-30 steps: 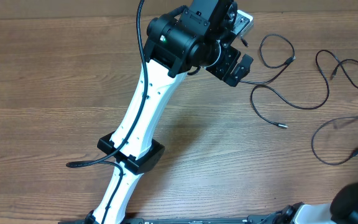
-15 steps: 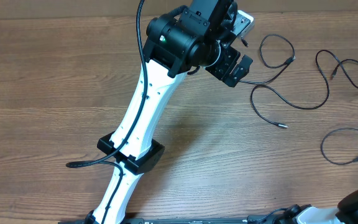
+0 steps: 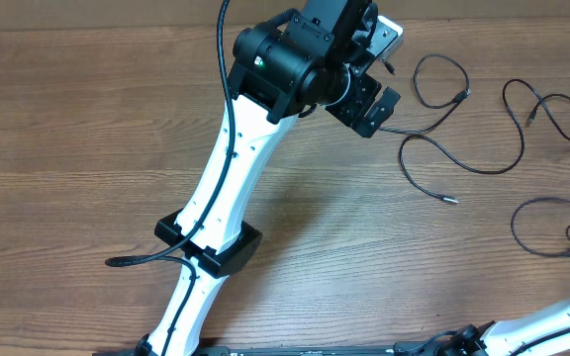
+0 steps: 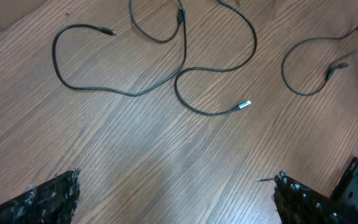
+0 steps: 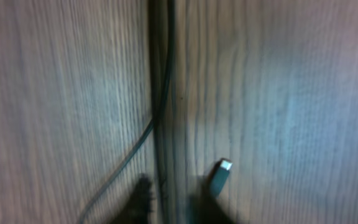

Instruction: Untangle cables

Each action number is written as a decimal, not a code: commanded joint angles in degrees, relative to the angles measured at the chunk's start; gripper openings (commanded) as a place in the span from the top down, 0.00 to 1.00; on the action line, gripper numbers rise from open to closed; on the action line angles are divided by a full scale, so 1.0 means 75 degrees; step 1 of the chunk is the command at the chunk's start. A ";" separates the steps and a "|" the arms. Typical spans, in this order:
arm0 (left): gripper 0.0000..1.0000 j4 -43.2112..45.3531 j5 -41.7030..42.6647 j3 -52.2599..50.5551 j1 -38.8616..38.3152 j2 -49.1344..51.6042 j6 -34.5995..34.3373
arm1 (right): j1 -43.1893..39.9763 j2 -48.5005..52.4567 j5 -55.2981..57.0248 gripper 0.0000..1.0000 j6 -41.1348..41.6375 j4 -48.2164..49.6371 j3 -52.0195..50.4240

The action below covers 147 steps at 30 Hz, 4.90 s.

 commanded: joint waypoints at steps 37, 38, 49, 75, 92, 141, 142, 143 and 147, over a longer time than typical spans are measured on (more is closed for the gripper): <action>0.00 -0.0017 -0.0731 0.0146 0.0411 -0.0309 0.0000 | 0.5869 -0.2183 -0.1559 0.00 -0.2256 -0.0915 -0.0664; 0.00 -0.0017 -0.0737 0.0146 0.0411 -0.0309 -0.0038 | 0.6070 -0.2171 -0.1559 0.00 -0.2623 -0.0755 -0.0883; 0.00 -0.0017 -0.1122 0.0146 0.0510 -0.0539 -0.0230 | 0.7437 -0.2127 -0.1976 0.00 -0.4453 0.1903 -0.3631; 0.00 -0.0017 -0.1172 0.0146 0.0921 -0.0833 -0.0248 | 0.7697 -0.1107 -0.1530 0.96 -0.4433 0.4130 -0.4115; 0.01 -0.0017 -0.1163 0.0143 0.0953 -0.0833 -0.0268 | 0.5980 -0.2241 0.0819 0.96 -0.3818 0.2789 -0.0213; 0.00 0.0020 -0.1763 0.0146 0.0950 -0.0839 -0.0099 | 0.3710 -0.0519 -0.2014 0.00 -0.4083 0.2095 0.1562; 0.00 0.0038 -0.1763 0.0146 0.0947 -0.0842 -0.0099 | 0.3710 -0.0635 -0.2014 0.00 -0.4095 0.1874 0.1562; 0.00 0.0064 -0.1766 0.0146 0.0950 -0.0857 -0.0090 | 0.3710 -0.0743 -0.2014 0.00 -0.4112 0.1641 0.1562; 0.00 0.0268 -0.1769 0.0146 0.0947 -0.0985 0.0248 | 0.3710 -0.1137 -0.2250 0.00 -0.4071 0.0973 0.1559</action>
